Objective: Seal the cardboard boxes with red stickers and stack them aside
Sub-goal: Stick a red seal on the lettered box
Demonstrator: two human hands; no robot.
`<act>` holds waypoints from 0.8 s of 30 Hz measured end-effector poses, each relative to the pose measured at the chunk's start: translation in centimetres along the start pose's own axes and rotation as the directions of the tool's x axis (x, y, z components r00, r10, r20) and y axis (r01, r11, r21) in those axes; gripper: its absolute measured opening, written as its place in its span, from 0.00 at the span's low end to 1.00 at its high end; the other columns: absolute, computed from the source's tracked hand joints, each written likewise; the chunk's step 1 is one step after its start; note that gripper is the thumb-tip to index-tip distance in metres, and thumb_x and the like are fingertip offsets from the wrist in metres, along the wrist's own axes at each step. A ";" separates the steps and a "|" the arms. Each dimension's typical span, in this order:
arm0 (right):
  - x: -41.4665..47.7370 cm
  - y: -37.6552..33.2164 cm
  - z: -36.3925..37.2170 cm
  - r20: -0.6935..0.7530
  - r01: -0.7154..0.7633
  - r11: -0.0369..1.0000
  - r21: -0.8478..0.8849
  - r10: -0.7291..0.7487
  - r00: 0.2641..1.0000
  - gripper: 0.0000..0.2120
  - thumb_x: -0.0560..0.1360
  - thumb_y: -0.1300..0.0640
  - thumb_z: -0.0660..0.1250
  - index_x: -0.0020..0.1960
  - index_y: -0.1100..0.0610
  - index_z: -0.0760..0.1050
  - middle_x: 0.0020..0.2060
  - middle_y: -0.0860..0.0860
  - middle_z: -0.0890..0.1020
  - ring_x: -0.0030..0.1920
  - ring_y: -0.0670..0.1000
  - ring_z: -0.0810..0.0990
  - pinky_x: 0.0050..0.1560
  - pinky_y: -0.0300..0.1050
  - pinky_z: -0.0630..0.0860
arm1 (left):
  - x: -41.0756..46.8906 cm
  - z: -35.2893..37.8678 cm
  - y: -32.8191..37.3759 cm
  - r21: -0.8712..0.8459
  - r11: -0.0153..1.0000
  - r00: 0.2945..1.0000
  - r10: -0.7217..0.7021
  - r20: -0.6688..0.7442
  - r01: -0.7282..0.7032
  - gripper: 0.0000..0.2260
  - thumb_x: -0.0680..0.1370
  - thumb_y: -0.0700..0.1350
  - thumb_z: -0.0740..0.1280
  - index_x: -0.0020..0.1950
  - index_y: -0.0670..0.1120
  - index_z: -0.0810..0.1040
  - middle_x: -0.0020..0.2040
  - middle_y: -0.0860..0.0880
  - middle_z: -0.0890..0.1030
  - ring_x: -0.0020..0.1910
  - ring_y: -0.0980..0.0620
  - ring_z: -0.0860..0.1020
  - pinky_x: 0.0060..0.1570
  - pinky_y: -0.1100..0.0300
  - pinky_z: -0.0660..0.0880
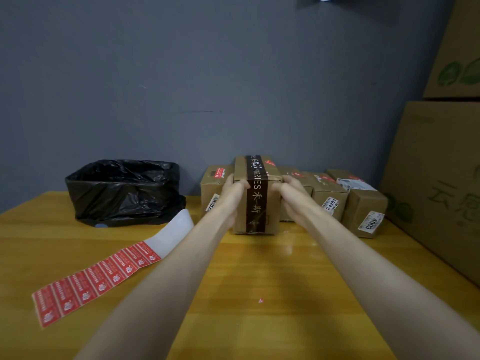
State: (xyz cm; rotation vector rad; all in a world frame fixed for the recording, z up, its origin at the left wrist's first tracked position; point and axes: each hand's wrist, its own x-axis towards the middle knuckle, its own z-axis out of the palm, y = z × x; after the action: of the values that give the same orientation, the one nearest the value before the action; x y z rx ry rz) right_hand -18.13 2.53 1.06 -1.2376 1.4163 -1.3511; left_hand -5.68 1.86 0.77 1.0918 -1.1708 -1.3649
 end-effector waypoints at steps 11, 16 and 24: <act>-3.3 -1.9 0.5 -0.083 0.216 0.961 0.171 -0.204 0.975 0.13 0.72 0.71 0.58 0.52 0.57 0.69 0.54 0.57 0.79 0.58 0.54 0.77 0.63 0.53 0.72 | -1.5 -1.8 1.9 0.037 0.981 0.980 0.190 0.053 -0.192 0.27 0.73 0.43 0.69 0.70 0.49 0.63 0.59 0.46 0.77 0.60 0.48 0.74 0.64 0.47 0.68; -6.2 -3.1 2.1 -0.059 0.323 0.928 0.183 -0.318 0.946 0.18 0.73 0.71 0.57 0.60 0.58 0.68 0.57 0.55 0.78 0.58 0.52 0.78 0.61 0.51 0.74 | -2.7 -3.3 2.7 0.062 0.955 0.957 0.290 0.021 -0.291 0.38 0.69 0.45 0.75 0.71 0.48 0.56 0.59 0.47 0.76 0.58 0.49 0.76 0.61 0.49 0.73; -10.5 -3.3 5.2 0.007 0.515 0.857 0.008 -0.515 0.857 0.23 0.72 0.71 0.59 0.65 0.55 0.67 0.71 0.48 0.64 0.68 0.41 0.63 0.60 0.29 0.63 | -5.1 -5.7 4.1 0.158 0.890 0.897 0.440 -0.043 -0.428 0.54 0.51 0.63 0.79 0.68 0.66 0.50 0.72 0.44 0.60 0.67 0.45 0.68 0.64 0.47 0.69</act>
State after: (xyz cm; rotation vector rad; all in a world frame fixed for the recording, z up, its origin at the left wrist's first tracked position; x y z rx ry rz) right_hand -10.62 11.88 3.01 -1.6974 1.1061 -1.6945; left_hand 0.96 6.24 4.28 0.9010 -1.3748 -0.8920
